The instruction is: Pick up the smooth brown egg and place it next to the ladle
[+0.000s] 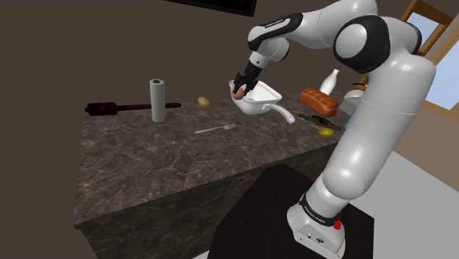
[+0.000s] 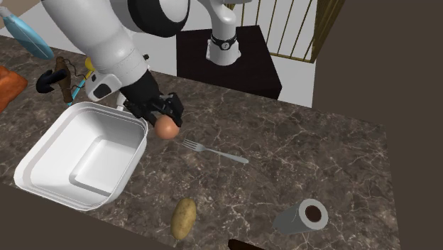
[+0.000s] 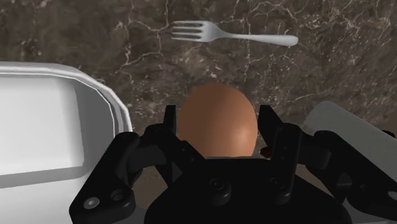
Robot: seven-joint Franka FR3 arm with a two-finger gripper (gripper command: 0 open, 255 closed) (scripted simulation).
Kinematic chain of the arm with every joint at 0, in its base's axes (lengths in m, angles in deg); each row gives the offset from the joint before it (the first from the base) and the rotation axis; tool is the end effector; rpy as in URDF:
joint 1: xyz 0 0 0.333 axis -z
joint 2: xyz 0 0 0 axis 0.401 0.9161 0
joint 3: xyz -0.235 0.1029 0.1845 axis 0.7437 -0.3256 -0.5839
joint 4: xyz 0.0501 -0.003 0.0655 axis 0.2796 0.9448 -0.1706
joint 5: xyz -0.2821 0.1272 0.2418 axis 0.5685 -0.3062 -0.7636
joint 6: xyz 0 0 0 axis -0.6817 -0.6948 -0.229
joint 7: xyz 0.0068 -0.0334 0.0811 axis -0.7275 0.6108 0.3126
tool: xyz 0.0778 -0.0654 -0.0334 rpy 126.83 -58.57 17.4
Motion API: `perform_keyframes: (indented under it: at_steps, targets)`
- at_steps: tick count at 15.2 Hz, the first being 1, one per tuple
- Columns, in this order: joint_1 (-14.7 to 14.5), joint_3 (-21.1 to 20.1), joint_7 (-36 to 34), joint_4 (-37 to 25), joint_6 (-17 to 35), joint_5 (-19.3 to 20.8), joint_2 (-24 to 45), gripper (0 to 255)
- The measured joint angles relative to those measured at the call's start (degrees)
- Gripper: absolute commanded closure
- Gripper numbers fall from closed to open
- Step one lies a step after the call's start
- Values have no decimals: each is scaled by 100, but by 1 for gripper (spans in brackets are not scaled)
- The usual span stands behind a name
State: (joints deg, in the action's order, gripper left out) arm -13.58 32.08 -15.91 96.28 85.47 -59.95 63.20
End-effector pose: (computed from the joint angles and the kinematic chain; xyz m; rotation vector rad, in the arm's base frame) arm 0.5265 -0.2721 0.4132 -2.8219 0.4281 -0.1938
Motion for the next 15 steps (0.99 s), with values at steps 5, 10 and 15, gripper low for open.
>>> perform_keyframes:
  at_steps: [5,10,15]
  targets:
    - [344,287,596,304,-117,80,-235,255]
    - [708,588,1209,387,-301,132,-295,255]
    - [1119,912,1859,227,-614,167,-208,255]
